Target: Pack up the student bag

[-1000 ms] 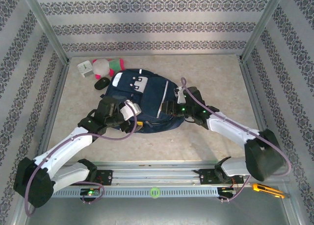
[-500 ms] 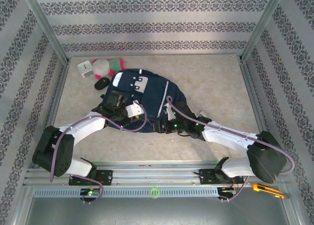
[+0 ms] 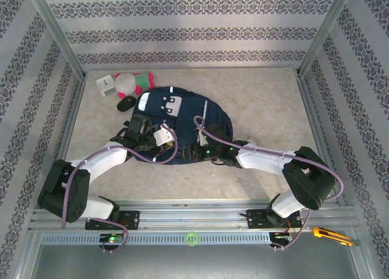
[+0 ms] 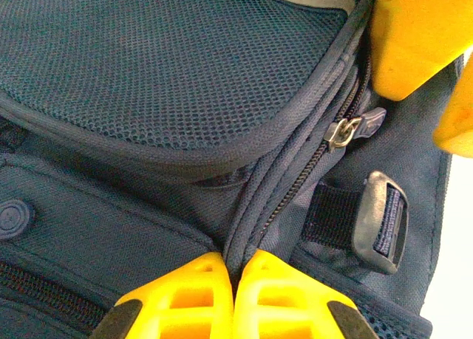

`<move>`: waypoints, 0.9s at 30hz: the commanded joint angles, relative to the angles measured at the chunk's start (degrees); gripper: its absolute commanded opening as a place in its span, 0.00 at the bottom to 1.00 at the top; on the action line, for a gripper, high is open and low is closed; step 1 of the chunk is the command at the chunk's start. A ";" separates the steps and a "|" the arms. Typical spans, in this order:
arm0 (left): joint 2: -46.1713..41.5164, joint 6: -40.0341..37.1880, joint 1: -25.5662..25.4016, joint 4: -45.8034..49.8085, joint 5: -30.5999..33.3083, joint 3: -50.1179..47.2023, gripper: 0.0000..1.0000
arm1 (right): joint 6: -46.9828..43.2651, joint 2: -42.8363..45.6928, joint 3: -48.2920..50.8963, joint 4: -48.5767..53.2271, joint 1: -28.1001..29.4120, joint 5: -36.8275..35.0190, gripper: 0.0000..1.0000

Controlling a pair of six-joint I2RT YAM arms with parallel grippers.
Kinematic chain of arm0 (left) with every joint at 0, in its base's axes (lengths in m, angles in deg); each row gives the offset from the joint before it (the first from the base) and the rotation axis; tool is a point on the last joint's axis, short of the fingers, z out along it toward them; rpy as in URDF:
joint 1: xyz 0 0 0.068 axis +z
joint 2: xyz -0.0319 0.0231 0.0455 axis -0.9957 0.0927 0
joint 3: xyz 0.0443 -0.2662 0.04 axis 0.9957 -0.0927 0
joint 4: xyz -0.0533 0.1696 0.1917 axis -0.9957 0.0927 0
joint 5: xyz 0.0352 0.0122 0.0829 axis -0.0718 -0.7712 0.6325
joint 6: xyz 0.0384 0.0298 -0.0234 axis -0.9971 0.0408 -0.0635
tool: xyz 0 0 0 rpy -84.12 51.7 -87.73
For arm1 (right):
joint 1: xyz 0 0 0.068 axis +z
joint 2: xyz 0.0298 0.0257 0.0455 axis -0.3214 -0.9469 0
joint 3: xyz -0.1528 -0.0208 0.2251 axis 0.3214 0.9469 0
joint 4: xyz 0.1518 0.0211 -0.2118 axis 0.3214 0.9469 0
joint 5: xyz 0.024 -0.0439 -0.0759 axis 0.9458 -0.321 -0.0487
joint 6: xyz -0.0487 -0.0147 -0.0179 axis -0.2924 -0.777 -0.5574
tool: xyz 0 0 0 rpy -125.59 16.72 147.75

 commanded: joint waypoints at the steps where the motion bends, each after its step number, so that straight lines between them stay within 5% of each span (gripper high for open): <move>1: -1.35 3.23 -0.06 -1.41 -8.45 1.07 0.02 | -0.86 -2.29 -3.68 -3.13 0.29 -3.93 0.48; 5: -1.57 4.68 0.05 -2.11 -10.39 1.32 0.03 | -1.15 -4.95 -5.61 -3.59 0.51 -3.78 0.40; 16: -2.52 5.79 0.08 -2.87 -8.91 0.47 0.02 | -2.21 -4.24 -7.35 -0.81 -0.15 -6.54 0.00; 27: -3.82 4.31 3.31 -0.12 -6.86 -0.22 0.01 | -2.40 4.44 -0.56 9.96 -6.75 -9.50 0.00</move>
